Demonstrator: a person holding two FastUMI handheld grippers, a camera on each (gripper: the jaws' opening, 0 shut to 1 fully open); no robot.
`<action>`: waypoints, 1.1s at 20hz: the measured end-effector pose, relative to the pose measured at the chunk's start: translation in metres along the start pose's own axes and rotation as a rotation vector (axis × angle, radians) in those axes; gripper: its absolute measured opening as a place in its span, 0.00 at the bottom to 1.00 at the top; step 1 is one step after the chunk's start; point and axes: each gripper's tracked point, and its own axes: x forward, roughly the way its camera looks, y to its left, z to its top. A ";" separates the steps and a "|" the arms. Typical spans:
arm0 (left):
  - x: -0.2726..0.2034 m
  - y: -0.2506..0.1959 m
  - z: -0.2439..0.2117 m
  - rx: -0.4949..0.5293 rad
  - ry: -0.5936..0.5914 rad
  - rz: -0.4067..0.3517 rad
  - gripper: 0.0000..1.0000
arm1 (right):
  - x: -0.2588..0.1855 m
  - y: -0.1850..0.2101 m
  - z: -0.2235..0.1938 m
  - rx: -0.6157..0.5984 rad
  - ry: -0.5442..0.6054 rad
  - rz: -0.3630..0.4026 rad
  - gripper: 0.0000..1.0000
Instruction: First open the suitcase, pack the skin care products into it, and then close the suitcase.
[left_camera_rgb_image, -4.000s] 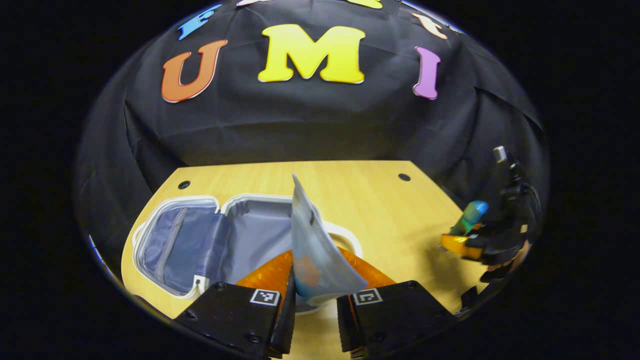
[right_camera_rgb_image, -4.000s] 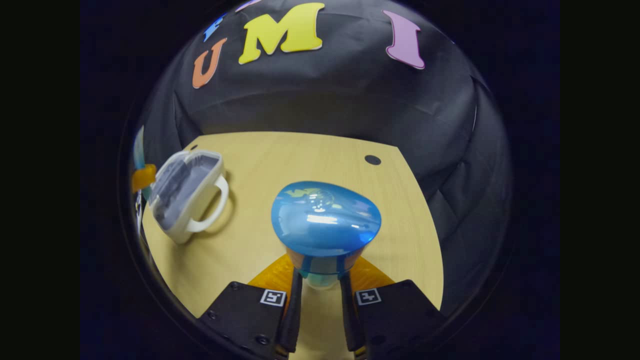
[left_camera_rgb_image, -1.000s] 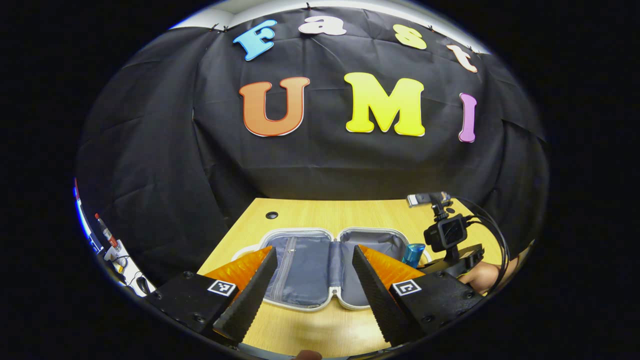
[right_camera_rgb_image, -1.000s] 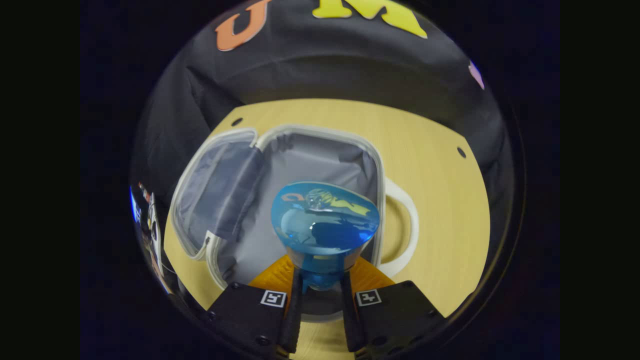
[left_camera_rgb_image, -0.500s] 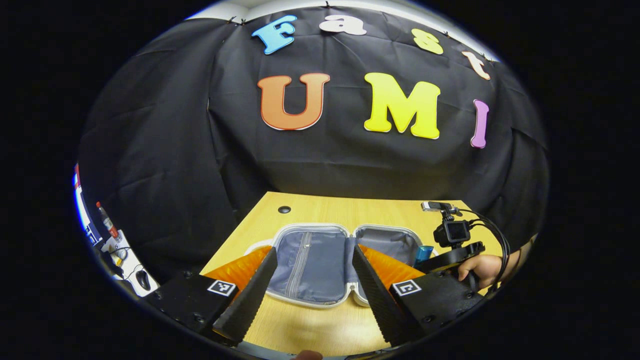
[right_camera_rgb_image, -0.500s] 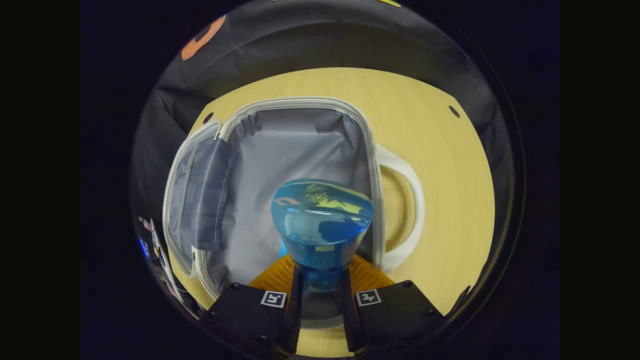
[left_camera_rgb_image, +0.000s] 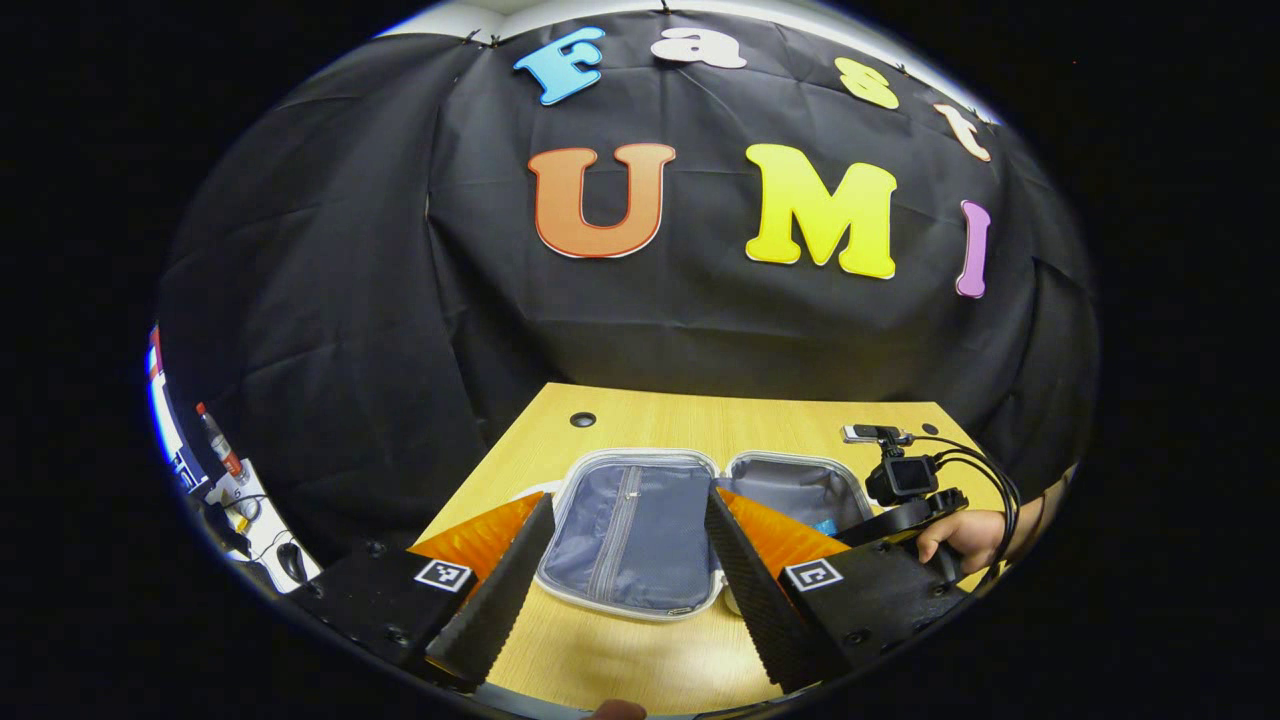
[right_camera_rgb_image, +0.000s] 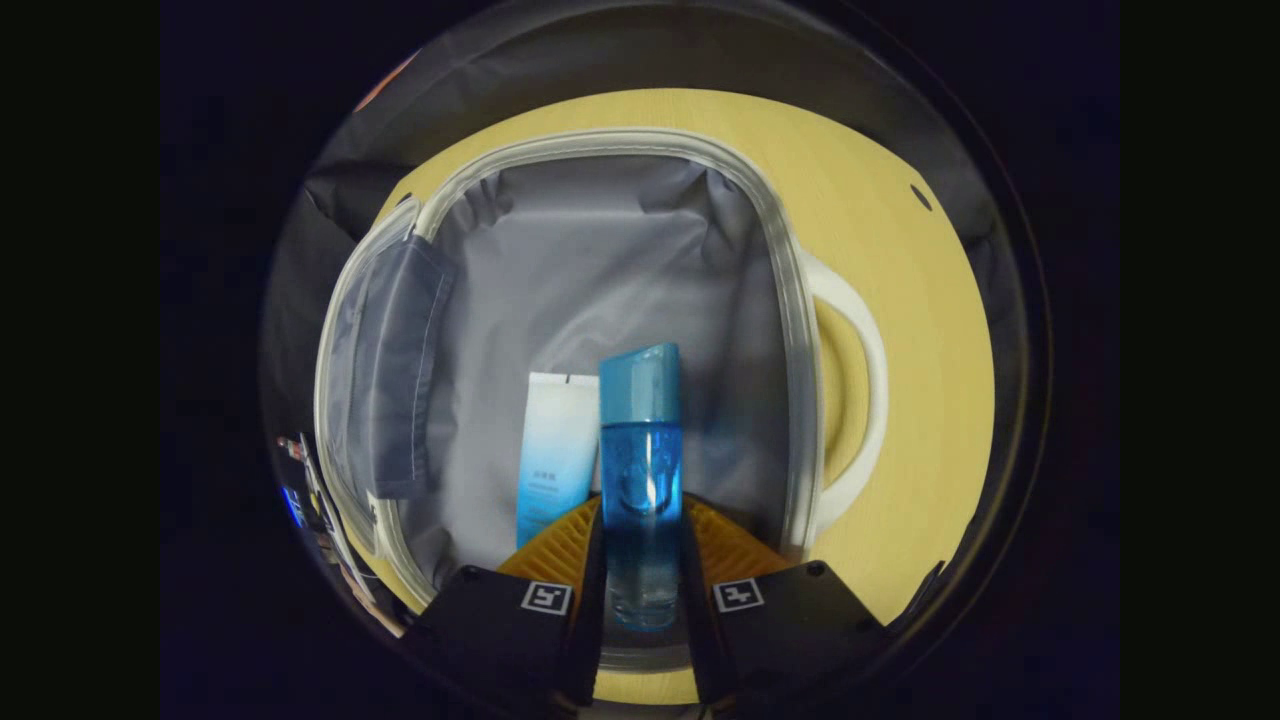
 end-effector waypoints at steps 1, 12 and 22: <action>0.000 0.001 0.002 -0.010 -0.008 -0.003 0.98 | 0.001 0.000 0.001 0.003 0.005 -0.005 0.34; 0.030 0.073 -0.050 -0.161 0.062 0.087 0.98 | -0.036 0.012 0.016 -0.127 -0.120 0.031 0.68; 0.092 0.158 -0.077 -0.446 0.105 0.030 0.98 | -0.228 0.032 0.064 -0.320 -0.731 0.138 0.82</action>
